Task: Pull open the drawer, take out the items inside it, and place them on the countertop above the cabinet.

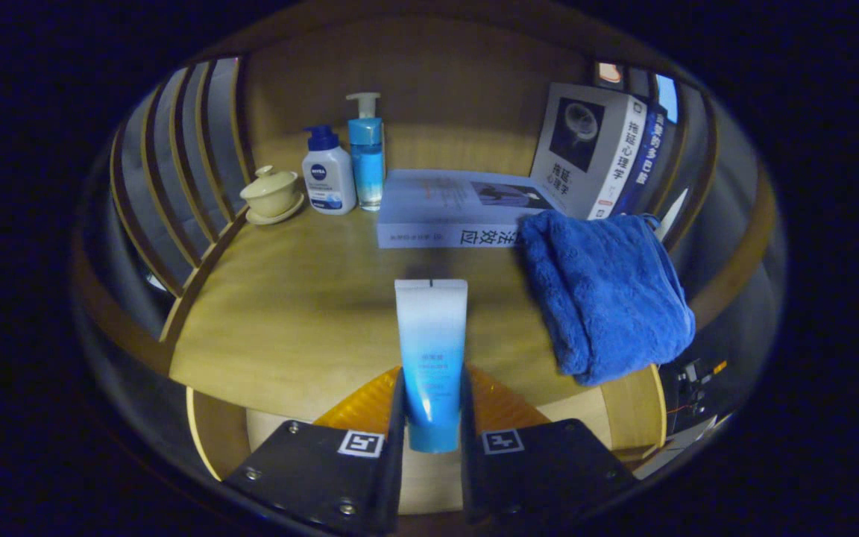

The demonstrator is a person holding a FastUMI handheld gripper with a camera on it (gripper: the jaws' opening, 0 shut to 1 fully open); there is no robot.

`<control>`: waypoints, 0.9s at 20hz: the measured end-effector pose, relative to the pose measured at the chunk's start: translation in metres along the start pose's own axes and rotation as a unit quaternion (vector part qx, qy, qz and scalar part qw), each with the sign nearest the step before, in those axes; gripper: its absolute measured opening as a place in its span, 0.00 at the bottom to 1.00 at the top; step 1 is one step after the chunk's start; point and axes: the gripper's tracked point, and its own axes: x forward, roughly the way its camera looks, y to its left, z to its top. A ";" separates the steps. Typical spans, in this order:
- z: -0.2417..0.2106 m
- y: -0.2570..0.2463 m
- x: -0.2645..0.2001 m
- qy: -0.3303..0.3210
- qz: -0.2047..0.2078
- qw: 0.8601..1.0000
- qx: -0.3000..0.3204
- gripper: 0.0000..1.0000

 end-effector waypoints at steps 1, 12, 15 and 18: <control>0.005 0.000 0.005 -0.003 0.003 1.000 0.001 0.33; 0.027 0.002 0.039 -0.047 0.046 0.998 0.010 0.33; 0.031 0.002 0.045 -0.058 0.050 0.997 0.006 0.33; 0.036 -0.002 0.046 -0.075 0.036 0.997 0.001 0.40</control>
